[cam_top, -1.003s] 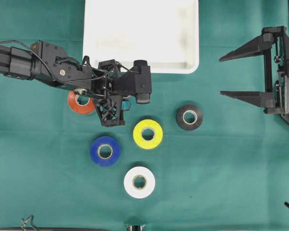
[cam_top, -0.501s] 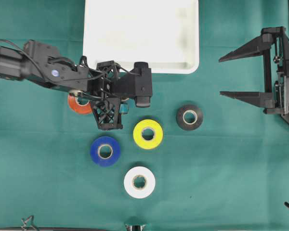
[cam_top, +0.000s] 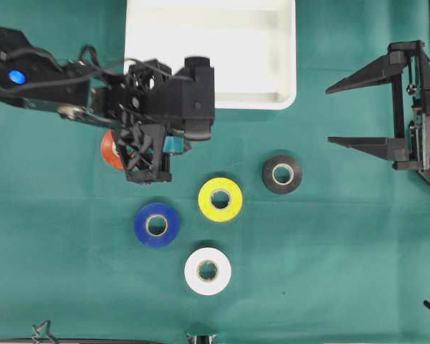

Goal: Pick up the tape from a random location and place it into the white case.
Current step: 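Lower the left gripper into the teal roll's hole and close, then lift the teal roll and carry it over the white tray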

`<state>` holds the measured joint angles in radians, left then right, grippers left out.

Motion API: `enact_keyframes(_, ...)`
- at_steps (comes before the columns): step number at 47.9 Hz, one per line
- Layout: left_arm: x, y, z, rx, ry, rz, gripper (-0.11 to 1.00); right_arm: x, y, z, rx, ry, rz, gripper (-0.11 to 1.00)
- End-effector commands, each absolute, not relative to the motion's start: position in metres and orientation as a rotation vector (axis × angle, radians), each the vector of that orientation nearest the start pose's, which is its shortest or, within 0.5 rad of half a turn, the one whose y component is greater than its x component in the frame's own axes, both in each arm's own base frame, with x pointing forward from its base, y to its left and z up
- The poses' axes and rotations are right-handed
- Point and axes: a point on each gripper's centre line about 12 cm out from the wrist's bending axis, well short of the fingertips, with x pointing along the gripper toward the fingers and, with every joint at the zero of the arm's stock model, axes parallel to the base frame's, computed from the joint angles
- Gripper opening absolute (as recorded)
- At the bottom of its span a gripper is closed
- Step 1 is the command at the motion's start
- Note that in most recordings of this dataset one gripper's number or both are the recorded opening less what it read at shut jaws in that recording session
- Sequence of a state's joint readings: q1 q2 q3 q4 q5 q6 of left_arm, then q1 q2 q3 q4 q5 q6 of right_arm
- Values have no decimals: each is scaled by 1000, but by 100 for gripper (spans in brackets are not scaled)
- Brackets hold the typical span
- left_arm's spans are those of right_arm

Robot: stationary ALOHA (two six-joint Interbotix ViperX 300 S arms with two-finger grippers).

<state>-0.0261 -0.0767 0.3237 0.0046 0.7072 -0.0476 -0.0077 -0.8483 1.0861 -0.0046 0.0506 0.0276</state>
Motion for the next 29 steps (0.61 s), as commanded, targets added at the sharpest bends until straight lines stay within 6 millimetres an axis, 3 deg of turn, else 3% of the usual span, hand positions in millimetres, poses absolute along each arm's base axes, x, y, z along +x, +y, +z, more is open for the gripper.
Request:
enact_keyframes(1, 391, -10, 305, -17, 864, -5, 22, 222, -2, 273, 21, 270, -12, 91)
enact_keyframes(12, 372, -9, 353, -5, 816, -11, 22, 221, -2, 272, 21, 271, -12, 91)
enact_keyframes(29, 368, -9, 353, -11, 822, -10, 22, 221, -2, 272, 21, 271, -12, 91)
